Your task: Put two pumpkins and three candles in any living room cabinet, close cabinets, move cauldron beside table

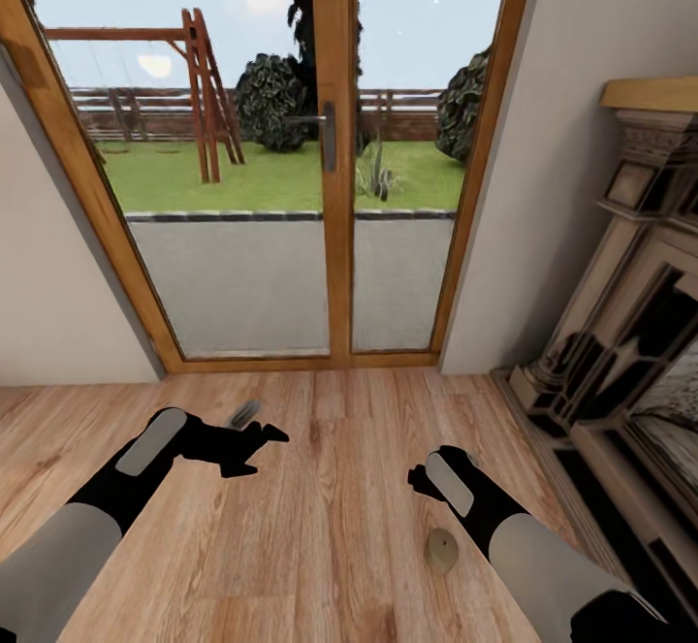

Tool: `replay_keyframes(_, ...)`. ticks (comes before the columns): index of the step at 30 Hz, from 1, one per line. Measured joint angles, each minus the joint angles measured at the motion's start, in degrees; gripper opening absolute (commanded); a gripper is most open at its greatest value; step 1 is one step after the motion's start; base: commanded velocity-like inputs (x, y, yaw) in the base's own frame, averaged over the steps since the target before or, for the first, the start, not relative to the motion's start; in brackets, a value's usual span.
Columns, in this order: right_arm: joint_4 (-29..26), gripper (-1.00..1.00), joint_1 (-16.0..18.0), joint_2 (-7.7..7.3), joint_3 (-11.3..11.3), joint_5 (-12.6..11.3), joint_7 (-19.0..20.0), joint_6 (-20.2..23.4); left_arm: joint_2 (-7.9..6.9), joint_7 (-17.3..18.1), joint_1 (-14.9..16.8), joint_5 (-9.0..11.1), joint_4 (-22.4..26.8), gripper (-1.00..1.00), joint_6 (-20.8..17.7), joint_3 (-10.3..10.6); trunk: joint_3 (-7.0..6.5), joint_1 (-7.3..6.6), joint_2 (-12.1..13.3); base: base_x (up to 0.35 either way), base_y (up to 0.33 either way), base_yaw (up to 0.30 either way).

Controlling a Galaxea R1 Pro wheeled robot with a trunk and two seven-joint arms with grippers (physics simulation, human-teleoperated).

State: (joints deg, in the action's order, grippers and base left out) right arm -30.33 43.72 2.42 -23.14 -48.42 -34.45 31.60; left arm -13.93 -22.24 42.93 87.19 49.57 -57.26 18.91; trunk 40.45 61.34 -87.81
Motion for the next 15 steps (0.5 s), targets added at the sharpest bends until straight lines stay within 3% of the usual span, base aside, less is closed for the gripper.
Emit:
replay_keyframes(9,0.0,1.0,0.0,0.0,0.13,-0.25,0.06,0.03,-0.09,0.52,-0.02,1.65,-0.18,1.0,-0.07,-0.05,1.62,1.98,-3.61,0.0,0.0,0.0)
replay_keyframes(15,0.03,1.0,0.0,-0.02,0.4,-0.38,0.05,1.04,-1.78,7.06,-0.05,2.31,-0.32,1.0,-0.06,0.55,2.69,3.3,-6.02,0.0,0.0,0.0)
